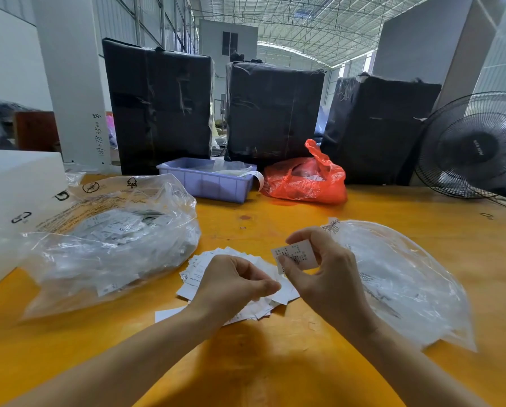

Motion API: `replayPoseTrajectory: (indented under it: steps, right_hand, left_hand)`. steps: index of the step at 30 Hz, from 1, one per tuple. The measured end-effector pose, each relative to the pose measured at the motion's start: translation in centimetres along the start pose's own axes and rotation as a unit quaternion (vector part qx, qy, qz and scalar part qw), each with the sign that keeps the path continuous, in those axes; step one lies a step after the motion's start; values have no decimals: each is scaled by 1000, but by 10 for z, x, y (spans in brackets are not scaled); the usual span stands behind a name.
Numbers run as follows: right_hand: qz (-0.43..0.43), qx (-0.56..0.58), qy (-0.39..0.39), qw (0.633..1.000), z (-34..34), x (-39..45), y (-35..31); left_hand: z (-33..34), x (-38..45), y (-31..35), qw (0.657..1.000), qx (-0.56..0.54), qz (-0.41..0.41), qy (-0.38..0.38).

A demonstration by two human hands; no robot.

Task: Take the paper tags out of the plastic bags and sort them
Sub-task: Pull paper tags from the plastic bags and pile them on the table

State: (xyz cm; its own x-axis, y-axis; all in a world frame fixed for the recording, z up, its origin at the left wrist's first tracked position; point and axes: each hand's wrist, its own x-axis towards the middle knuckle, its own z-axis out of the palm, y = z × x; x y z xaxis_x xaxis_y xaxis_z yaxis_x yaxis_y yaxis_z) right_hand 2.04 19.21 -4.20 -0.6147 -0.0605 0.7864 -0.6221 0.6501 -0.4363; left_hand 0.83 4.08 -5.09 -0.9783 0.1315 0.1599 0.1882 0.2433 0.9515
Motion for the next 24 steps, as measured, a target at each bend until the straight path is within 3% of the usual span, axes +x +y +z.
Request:
replayPoseTrajectory:
  steps: [10,16,24]
  right_hand:
    - [37,13,-6,999,-1,1,4]
    - [-3,-5,-6,1000,0,1,-1]
    - [22,-11,0,1000,-3,2,2]
  left_hand:
    - [2,-2,0,1000,14,16,-4]
    - [5,-5,1,998,44,34,8]
    - [3,-6,6,997,-73,-11,-16]
